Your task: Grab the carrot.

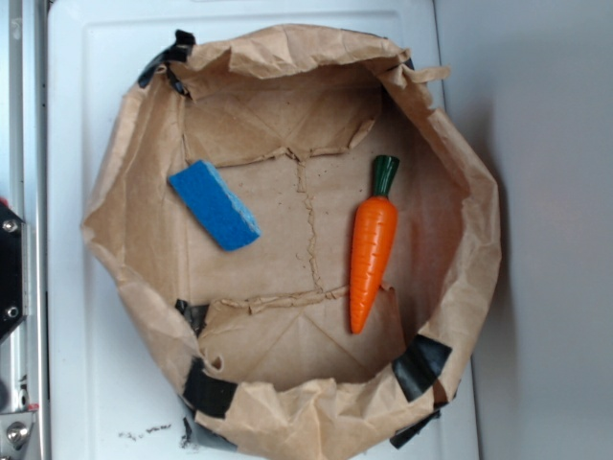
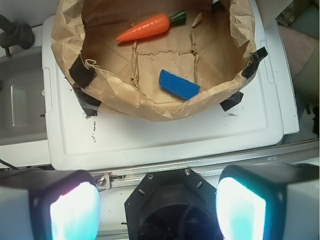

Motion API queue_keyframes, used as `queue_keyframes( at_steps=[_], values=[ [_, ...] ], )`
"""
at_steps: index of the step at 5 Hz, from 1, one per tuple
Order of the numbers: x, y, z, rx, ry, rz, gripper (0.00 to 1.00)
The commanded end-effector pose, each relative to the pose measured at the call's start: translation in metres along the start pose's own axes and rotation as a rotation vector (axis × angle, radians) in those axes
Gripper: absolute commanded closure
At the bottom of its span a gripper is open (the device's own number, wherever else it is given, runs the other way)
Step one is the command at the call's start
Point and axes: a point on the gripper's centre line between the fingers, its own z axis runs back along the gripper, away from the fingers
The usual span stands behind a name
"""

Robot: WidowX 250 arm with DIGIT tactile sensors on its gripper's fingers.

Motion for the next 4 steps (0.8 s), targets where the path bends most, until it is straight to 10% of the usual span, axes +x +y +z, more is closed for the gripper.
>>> queue_keyframes(
  at_steps=[1, 4],
  values=[
    [0.0, 0.0, 0.0, 0.0, 0.0, 0.0, 0.0],
    [0.059, -0.015, -0.014, -0.007, -0.095, 0.153, 0.0]
  ],
)
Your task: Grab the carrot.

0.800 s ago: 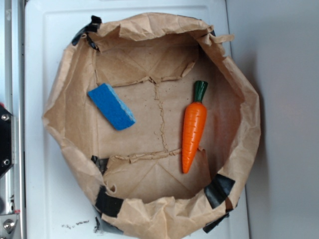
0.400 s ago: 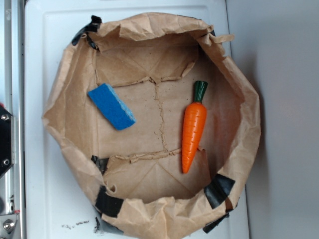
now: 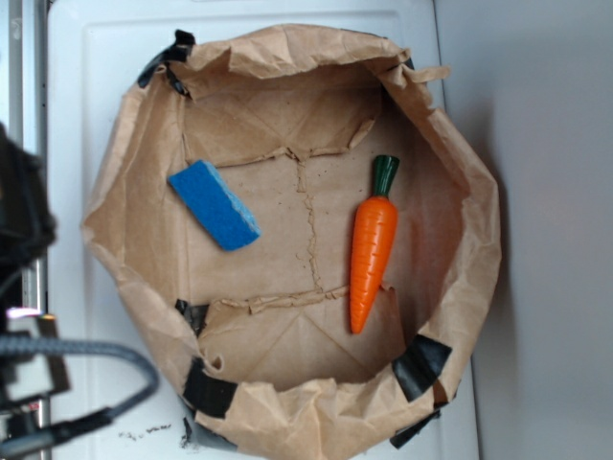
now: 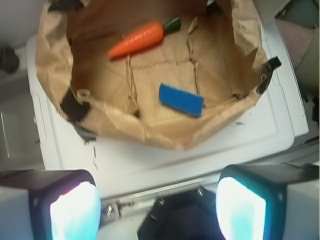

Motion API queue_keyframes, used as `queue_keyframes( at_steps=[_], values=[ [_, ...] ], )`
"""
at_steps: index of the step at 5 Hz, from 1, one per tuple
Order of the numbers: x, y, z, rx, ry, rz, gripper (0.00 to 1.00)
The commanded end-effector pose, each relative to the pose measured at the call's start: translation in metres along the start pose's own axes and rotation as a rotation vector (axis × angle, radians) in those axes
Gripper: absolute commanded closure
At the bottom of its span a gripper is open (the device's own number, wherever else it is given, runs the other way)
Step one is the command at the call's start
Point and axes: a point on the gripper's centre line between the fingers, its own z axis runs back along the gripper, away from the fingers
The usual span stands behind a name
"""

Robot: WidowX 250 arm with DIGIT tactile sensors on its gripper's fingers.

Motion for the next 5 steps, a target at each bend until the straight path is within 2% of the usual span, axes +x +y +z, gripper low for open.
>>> queue_keyframes(
  at_steps=[1, 2, 3, 5],
  values=[
    [0.038, -0.01, -0.006, -0.077, -0.12, 0.038, 0.0],
    [0.068, -0.013, -0.021, -0.181, -0.152, 0.089, 0.0],
    [0.098, -0.017, -0.045, -0.202, -0.158, 0.169, 0.0],
    [0.098, -0.017, -0.045, -0.202, -0.158, 0.169, 0.0]
  ],
)
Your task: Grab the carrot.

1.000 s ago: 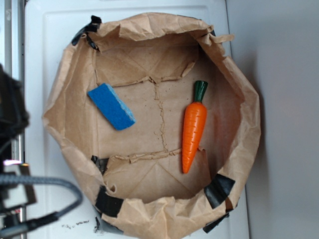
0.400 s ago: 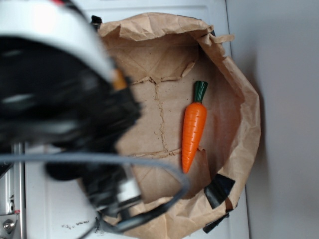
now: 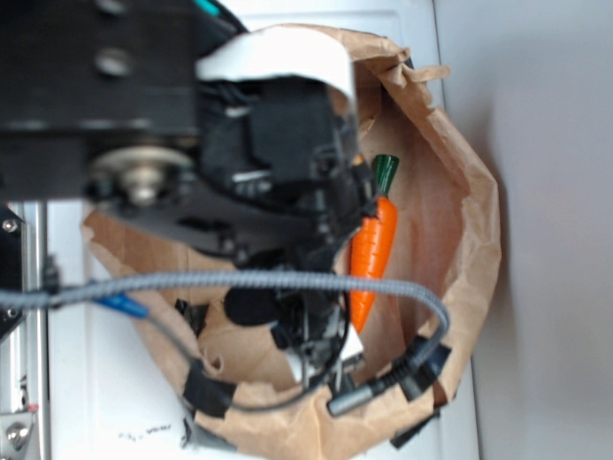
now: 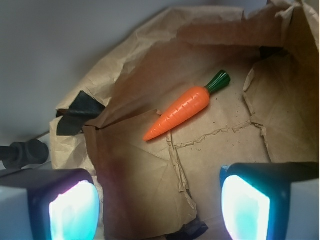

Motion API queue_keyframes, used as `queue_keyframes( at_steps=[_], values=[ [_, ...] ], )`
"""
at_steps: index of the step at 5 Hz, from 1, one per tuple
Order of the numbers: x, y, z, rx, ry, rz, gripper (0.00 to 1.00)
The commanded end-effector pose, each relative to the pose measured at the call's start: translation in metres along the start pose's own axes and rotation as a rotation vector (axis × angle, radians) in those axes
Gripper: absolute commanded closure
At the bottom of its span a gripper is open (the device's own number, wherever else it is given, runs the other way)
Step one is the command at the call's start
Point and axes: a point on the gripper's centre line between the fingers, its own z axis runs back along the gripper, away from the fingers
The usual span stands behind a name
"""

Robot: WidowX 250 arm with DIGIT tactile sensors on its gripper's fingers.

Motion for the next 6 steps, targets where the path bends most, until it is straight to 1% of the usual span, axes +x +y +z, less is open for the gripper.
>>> queue_keyframes(
  at_steps=[1, 2, 3, 4, 5, 6],
  values=[
    [0.011, 0.001, 0.015, -0.014, -0.053, 0.013, 0.0],
    [0.011, 0.001, 0.015, -0.014, -0.053, 0.013, 0.0],
    [0.012, 0.012, -0.02, 0.014, -0.086, 0.01, 0.0],
    [0.022, 0.021, -0.039, 0.027, -0.082, 0.025, 0.0],
    [0.033, 0.035, -0.074, 0.07, -0.055, 0.082, 0.0],
    [0.043, 0.032, -0.106, 0.131, -0.063, 0.104, 0.0]
  ],
)
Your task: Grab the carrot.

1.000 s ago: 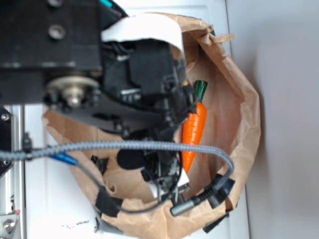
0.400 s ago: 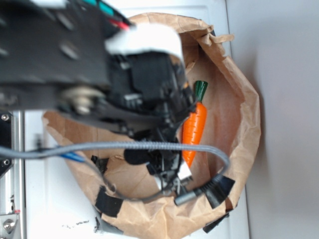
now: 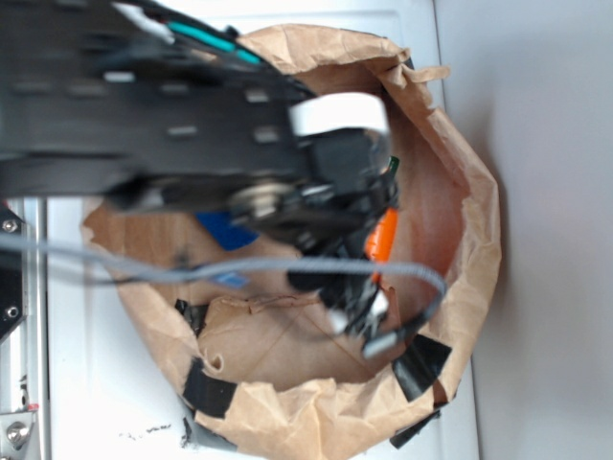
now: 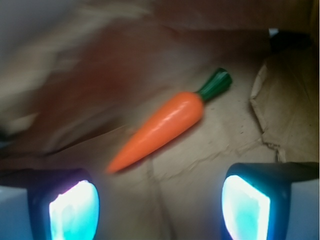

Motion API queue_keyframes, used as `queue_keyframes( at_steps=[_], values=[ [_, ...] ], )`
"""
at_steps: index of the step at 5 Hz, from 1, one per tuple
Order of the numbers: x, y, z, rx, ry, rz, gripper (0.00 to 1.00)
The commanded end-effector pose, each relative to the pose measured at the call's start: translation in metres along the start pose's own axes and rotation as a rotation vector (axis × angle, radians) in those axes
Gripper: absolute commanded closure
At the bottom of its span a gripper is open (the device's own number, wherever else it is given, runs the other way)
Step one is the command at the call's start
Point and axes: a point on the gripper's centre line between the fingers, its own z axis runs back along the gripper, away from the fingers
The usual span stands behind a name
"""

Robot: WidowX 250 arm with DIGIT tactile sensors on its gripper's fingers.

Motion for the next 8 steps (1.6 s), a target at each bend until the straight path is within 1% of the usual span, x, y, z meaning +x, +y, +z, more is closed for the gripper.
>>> queue_keyframes(
  at_steps=[1, 2, 3, 4, 5, 6, 7, 8],
  values=[
    [0.036, -0.012, -0.035, 0.059, -0.061, 0.08, 0.0],
    [0.044, -0.016, -0.037, -0.069, -0.093, 0.158, 0.0],
    [0.045, -0.012, -0.017, -0.144, -0.08, 0.171, 0.0],
    [0.042, -0.007, -0.003, -0.153, -0.059, 0.177, 0.0],
    [0.038, -0.007, -0.01, -0.136, -0.058, 0.18, 0.04],
    [0.033, -0.009, -0.019, -0.103, -0.069, 0.179, 1.0],
    [0.027, -0.009, -0.026, -0.082, -0.08, 0.164, 1.0],
    [0.027, -0.011, -0.024, -0.079, -0.096, 0.149, 1.0]
  ],
)
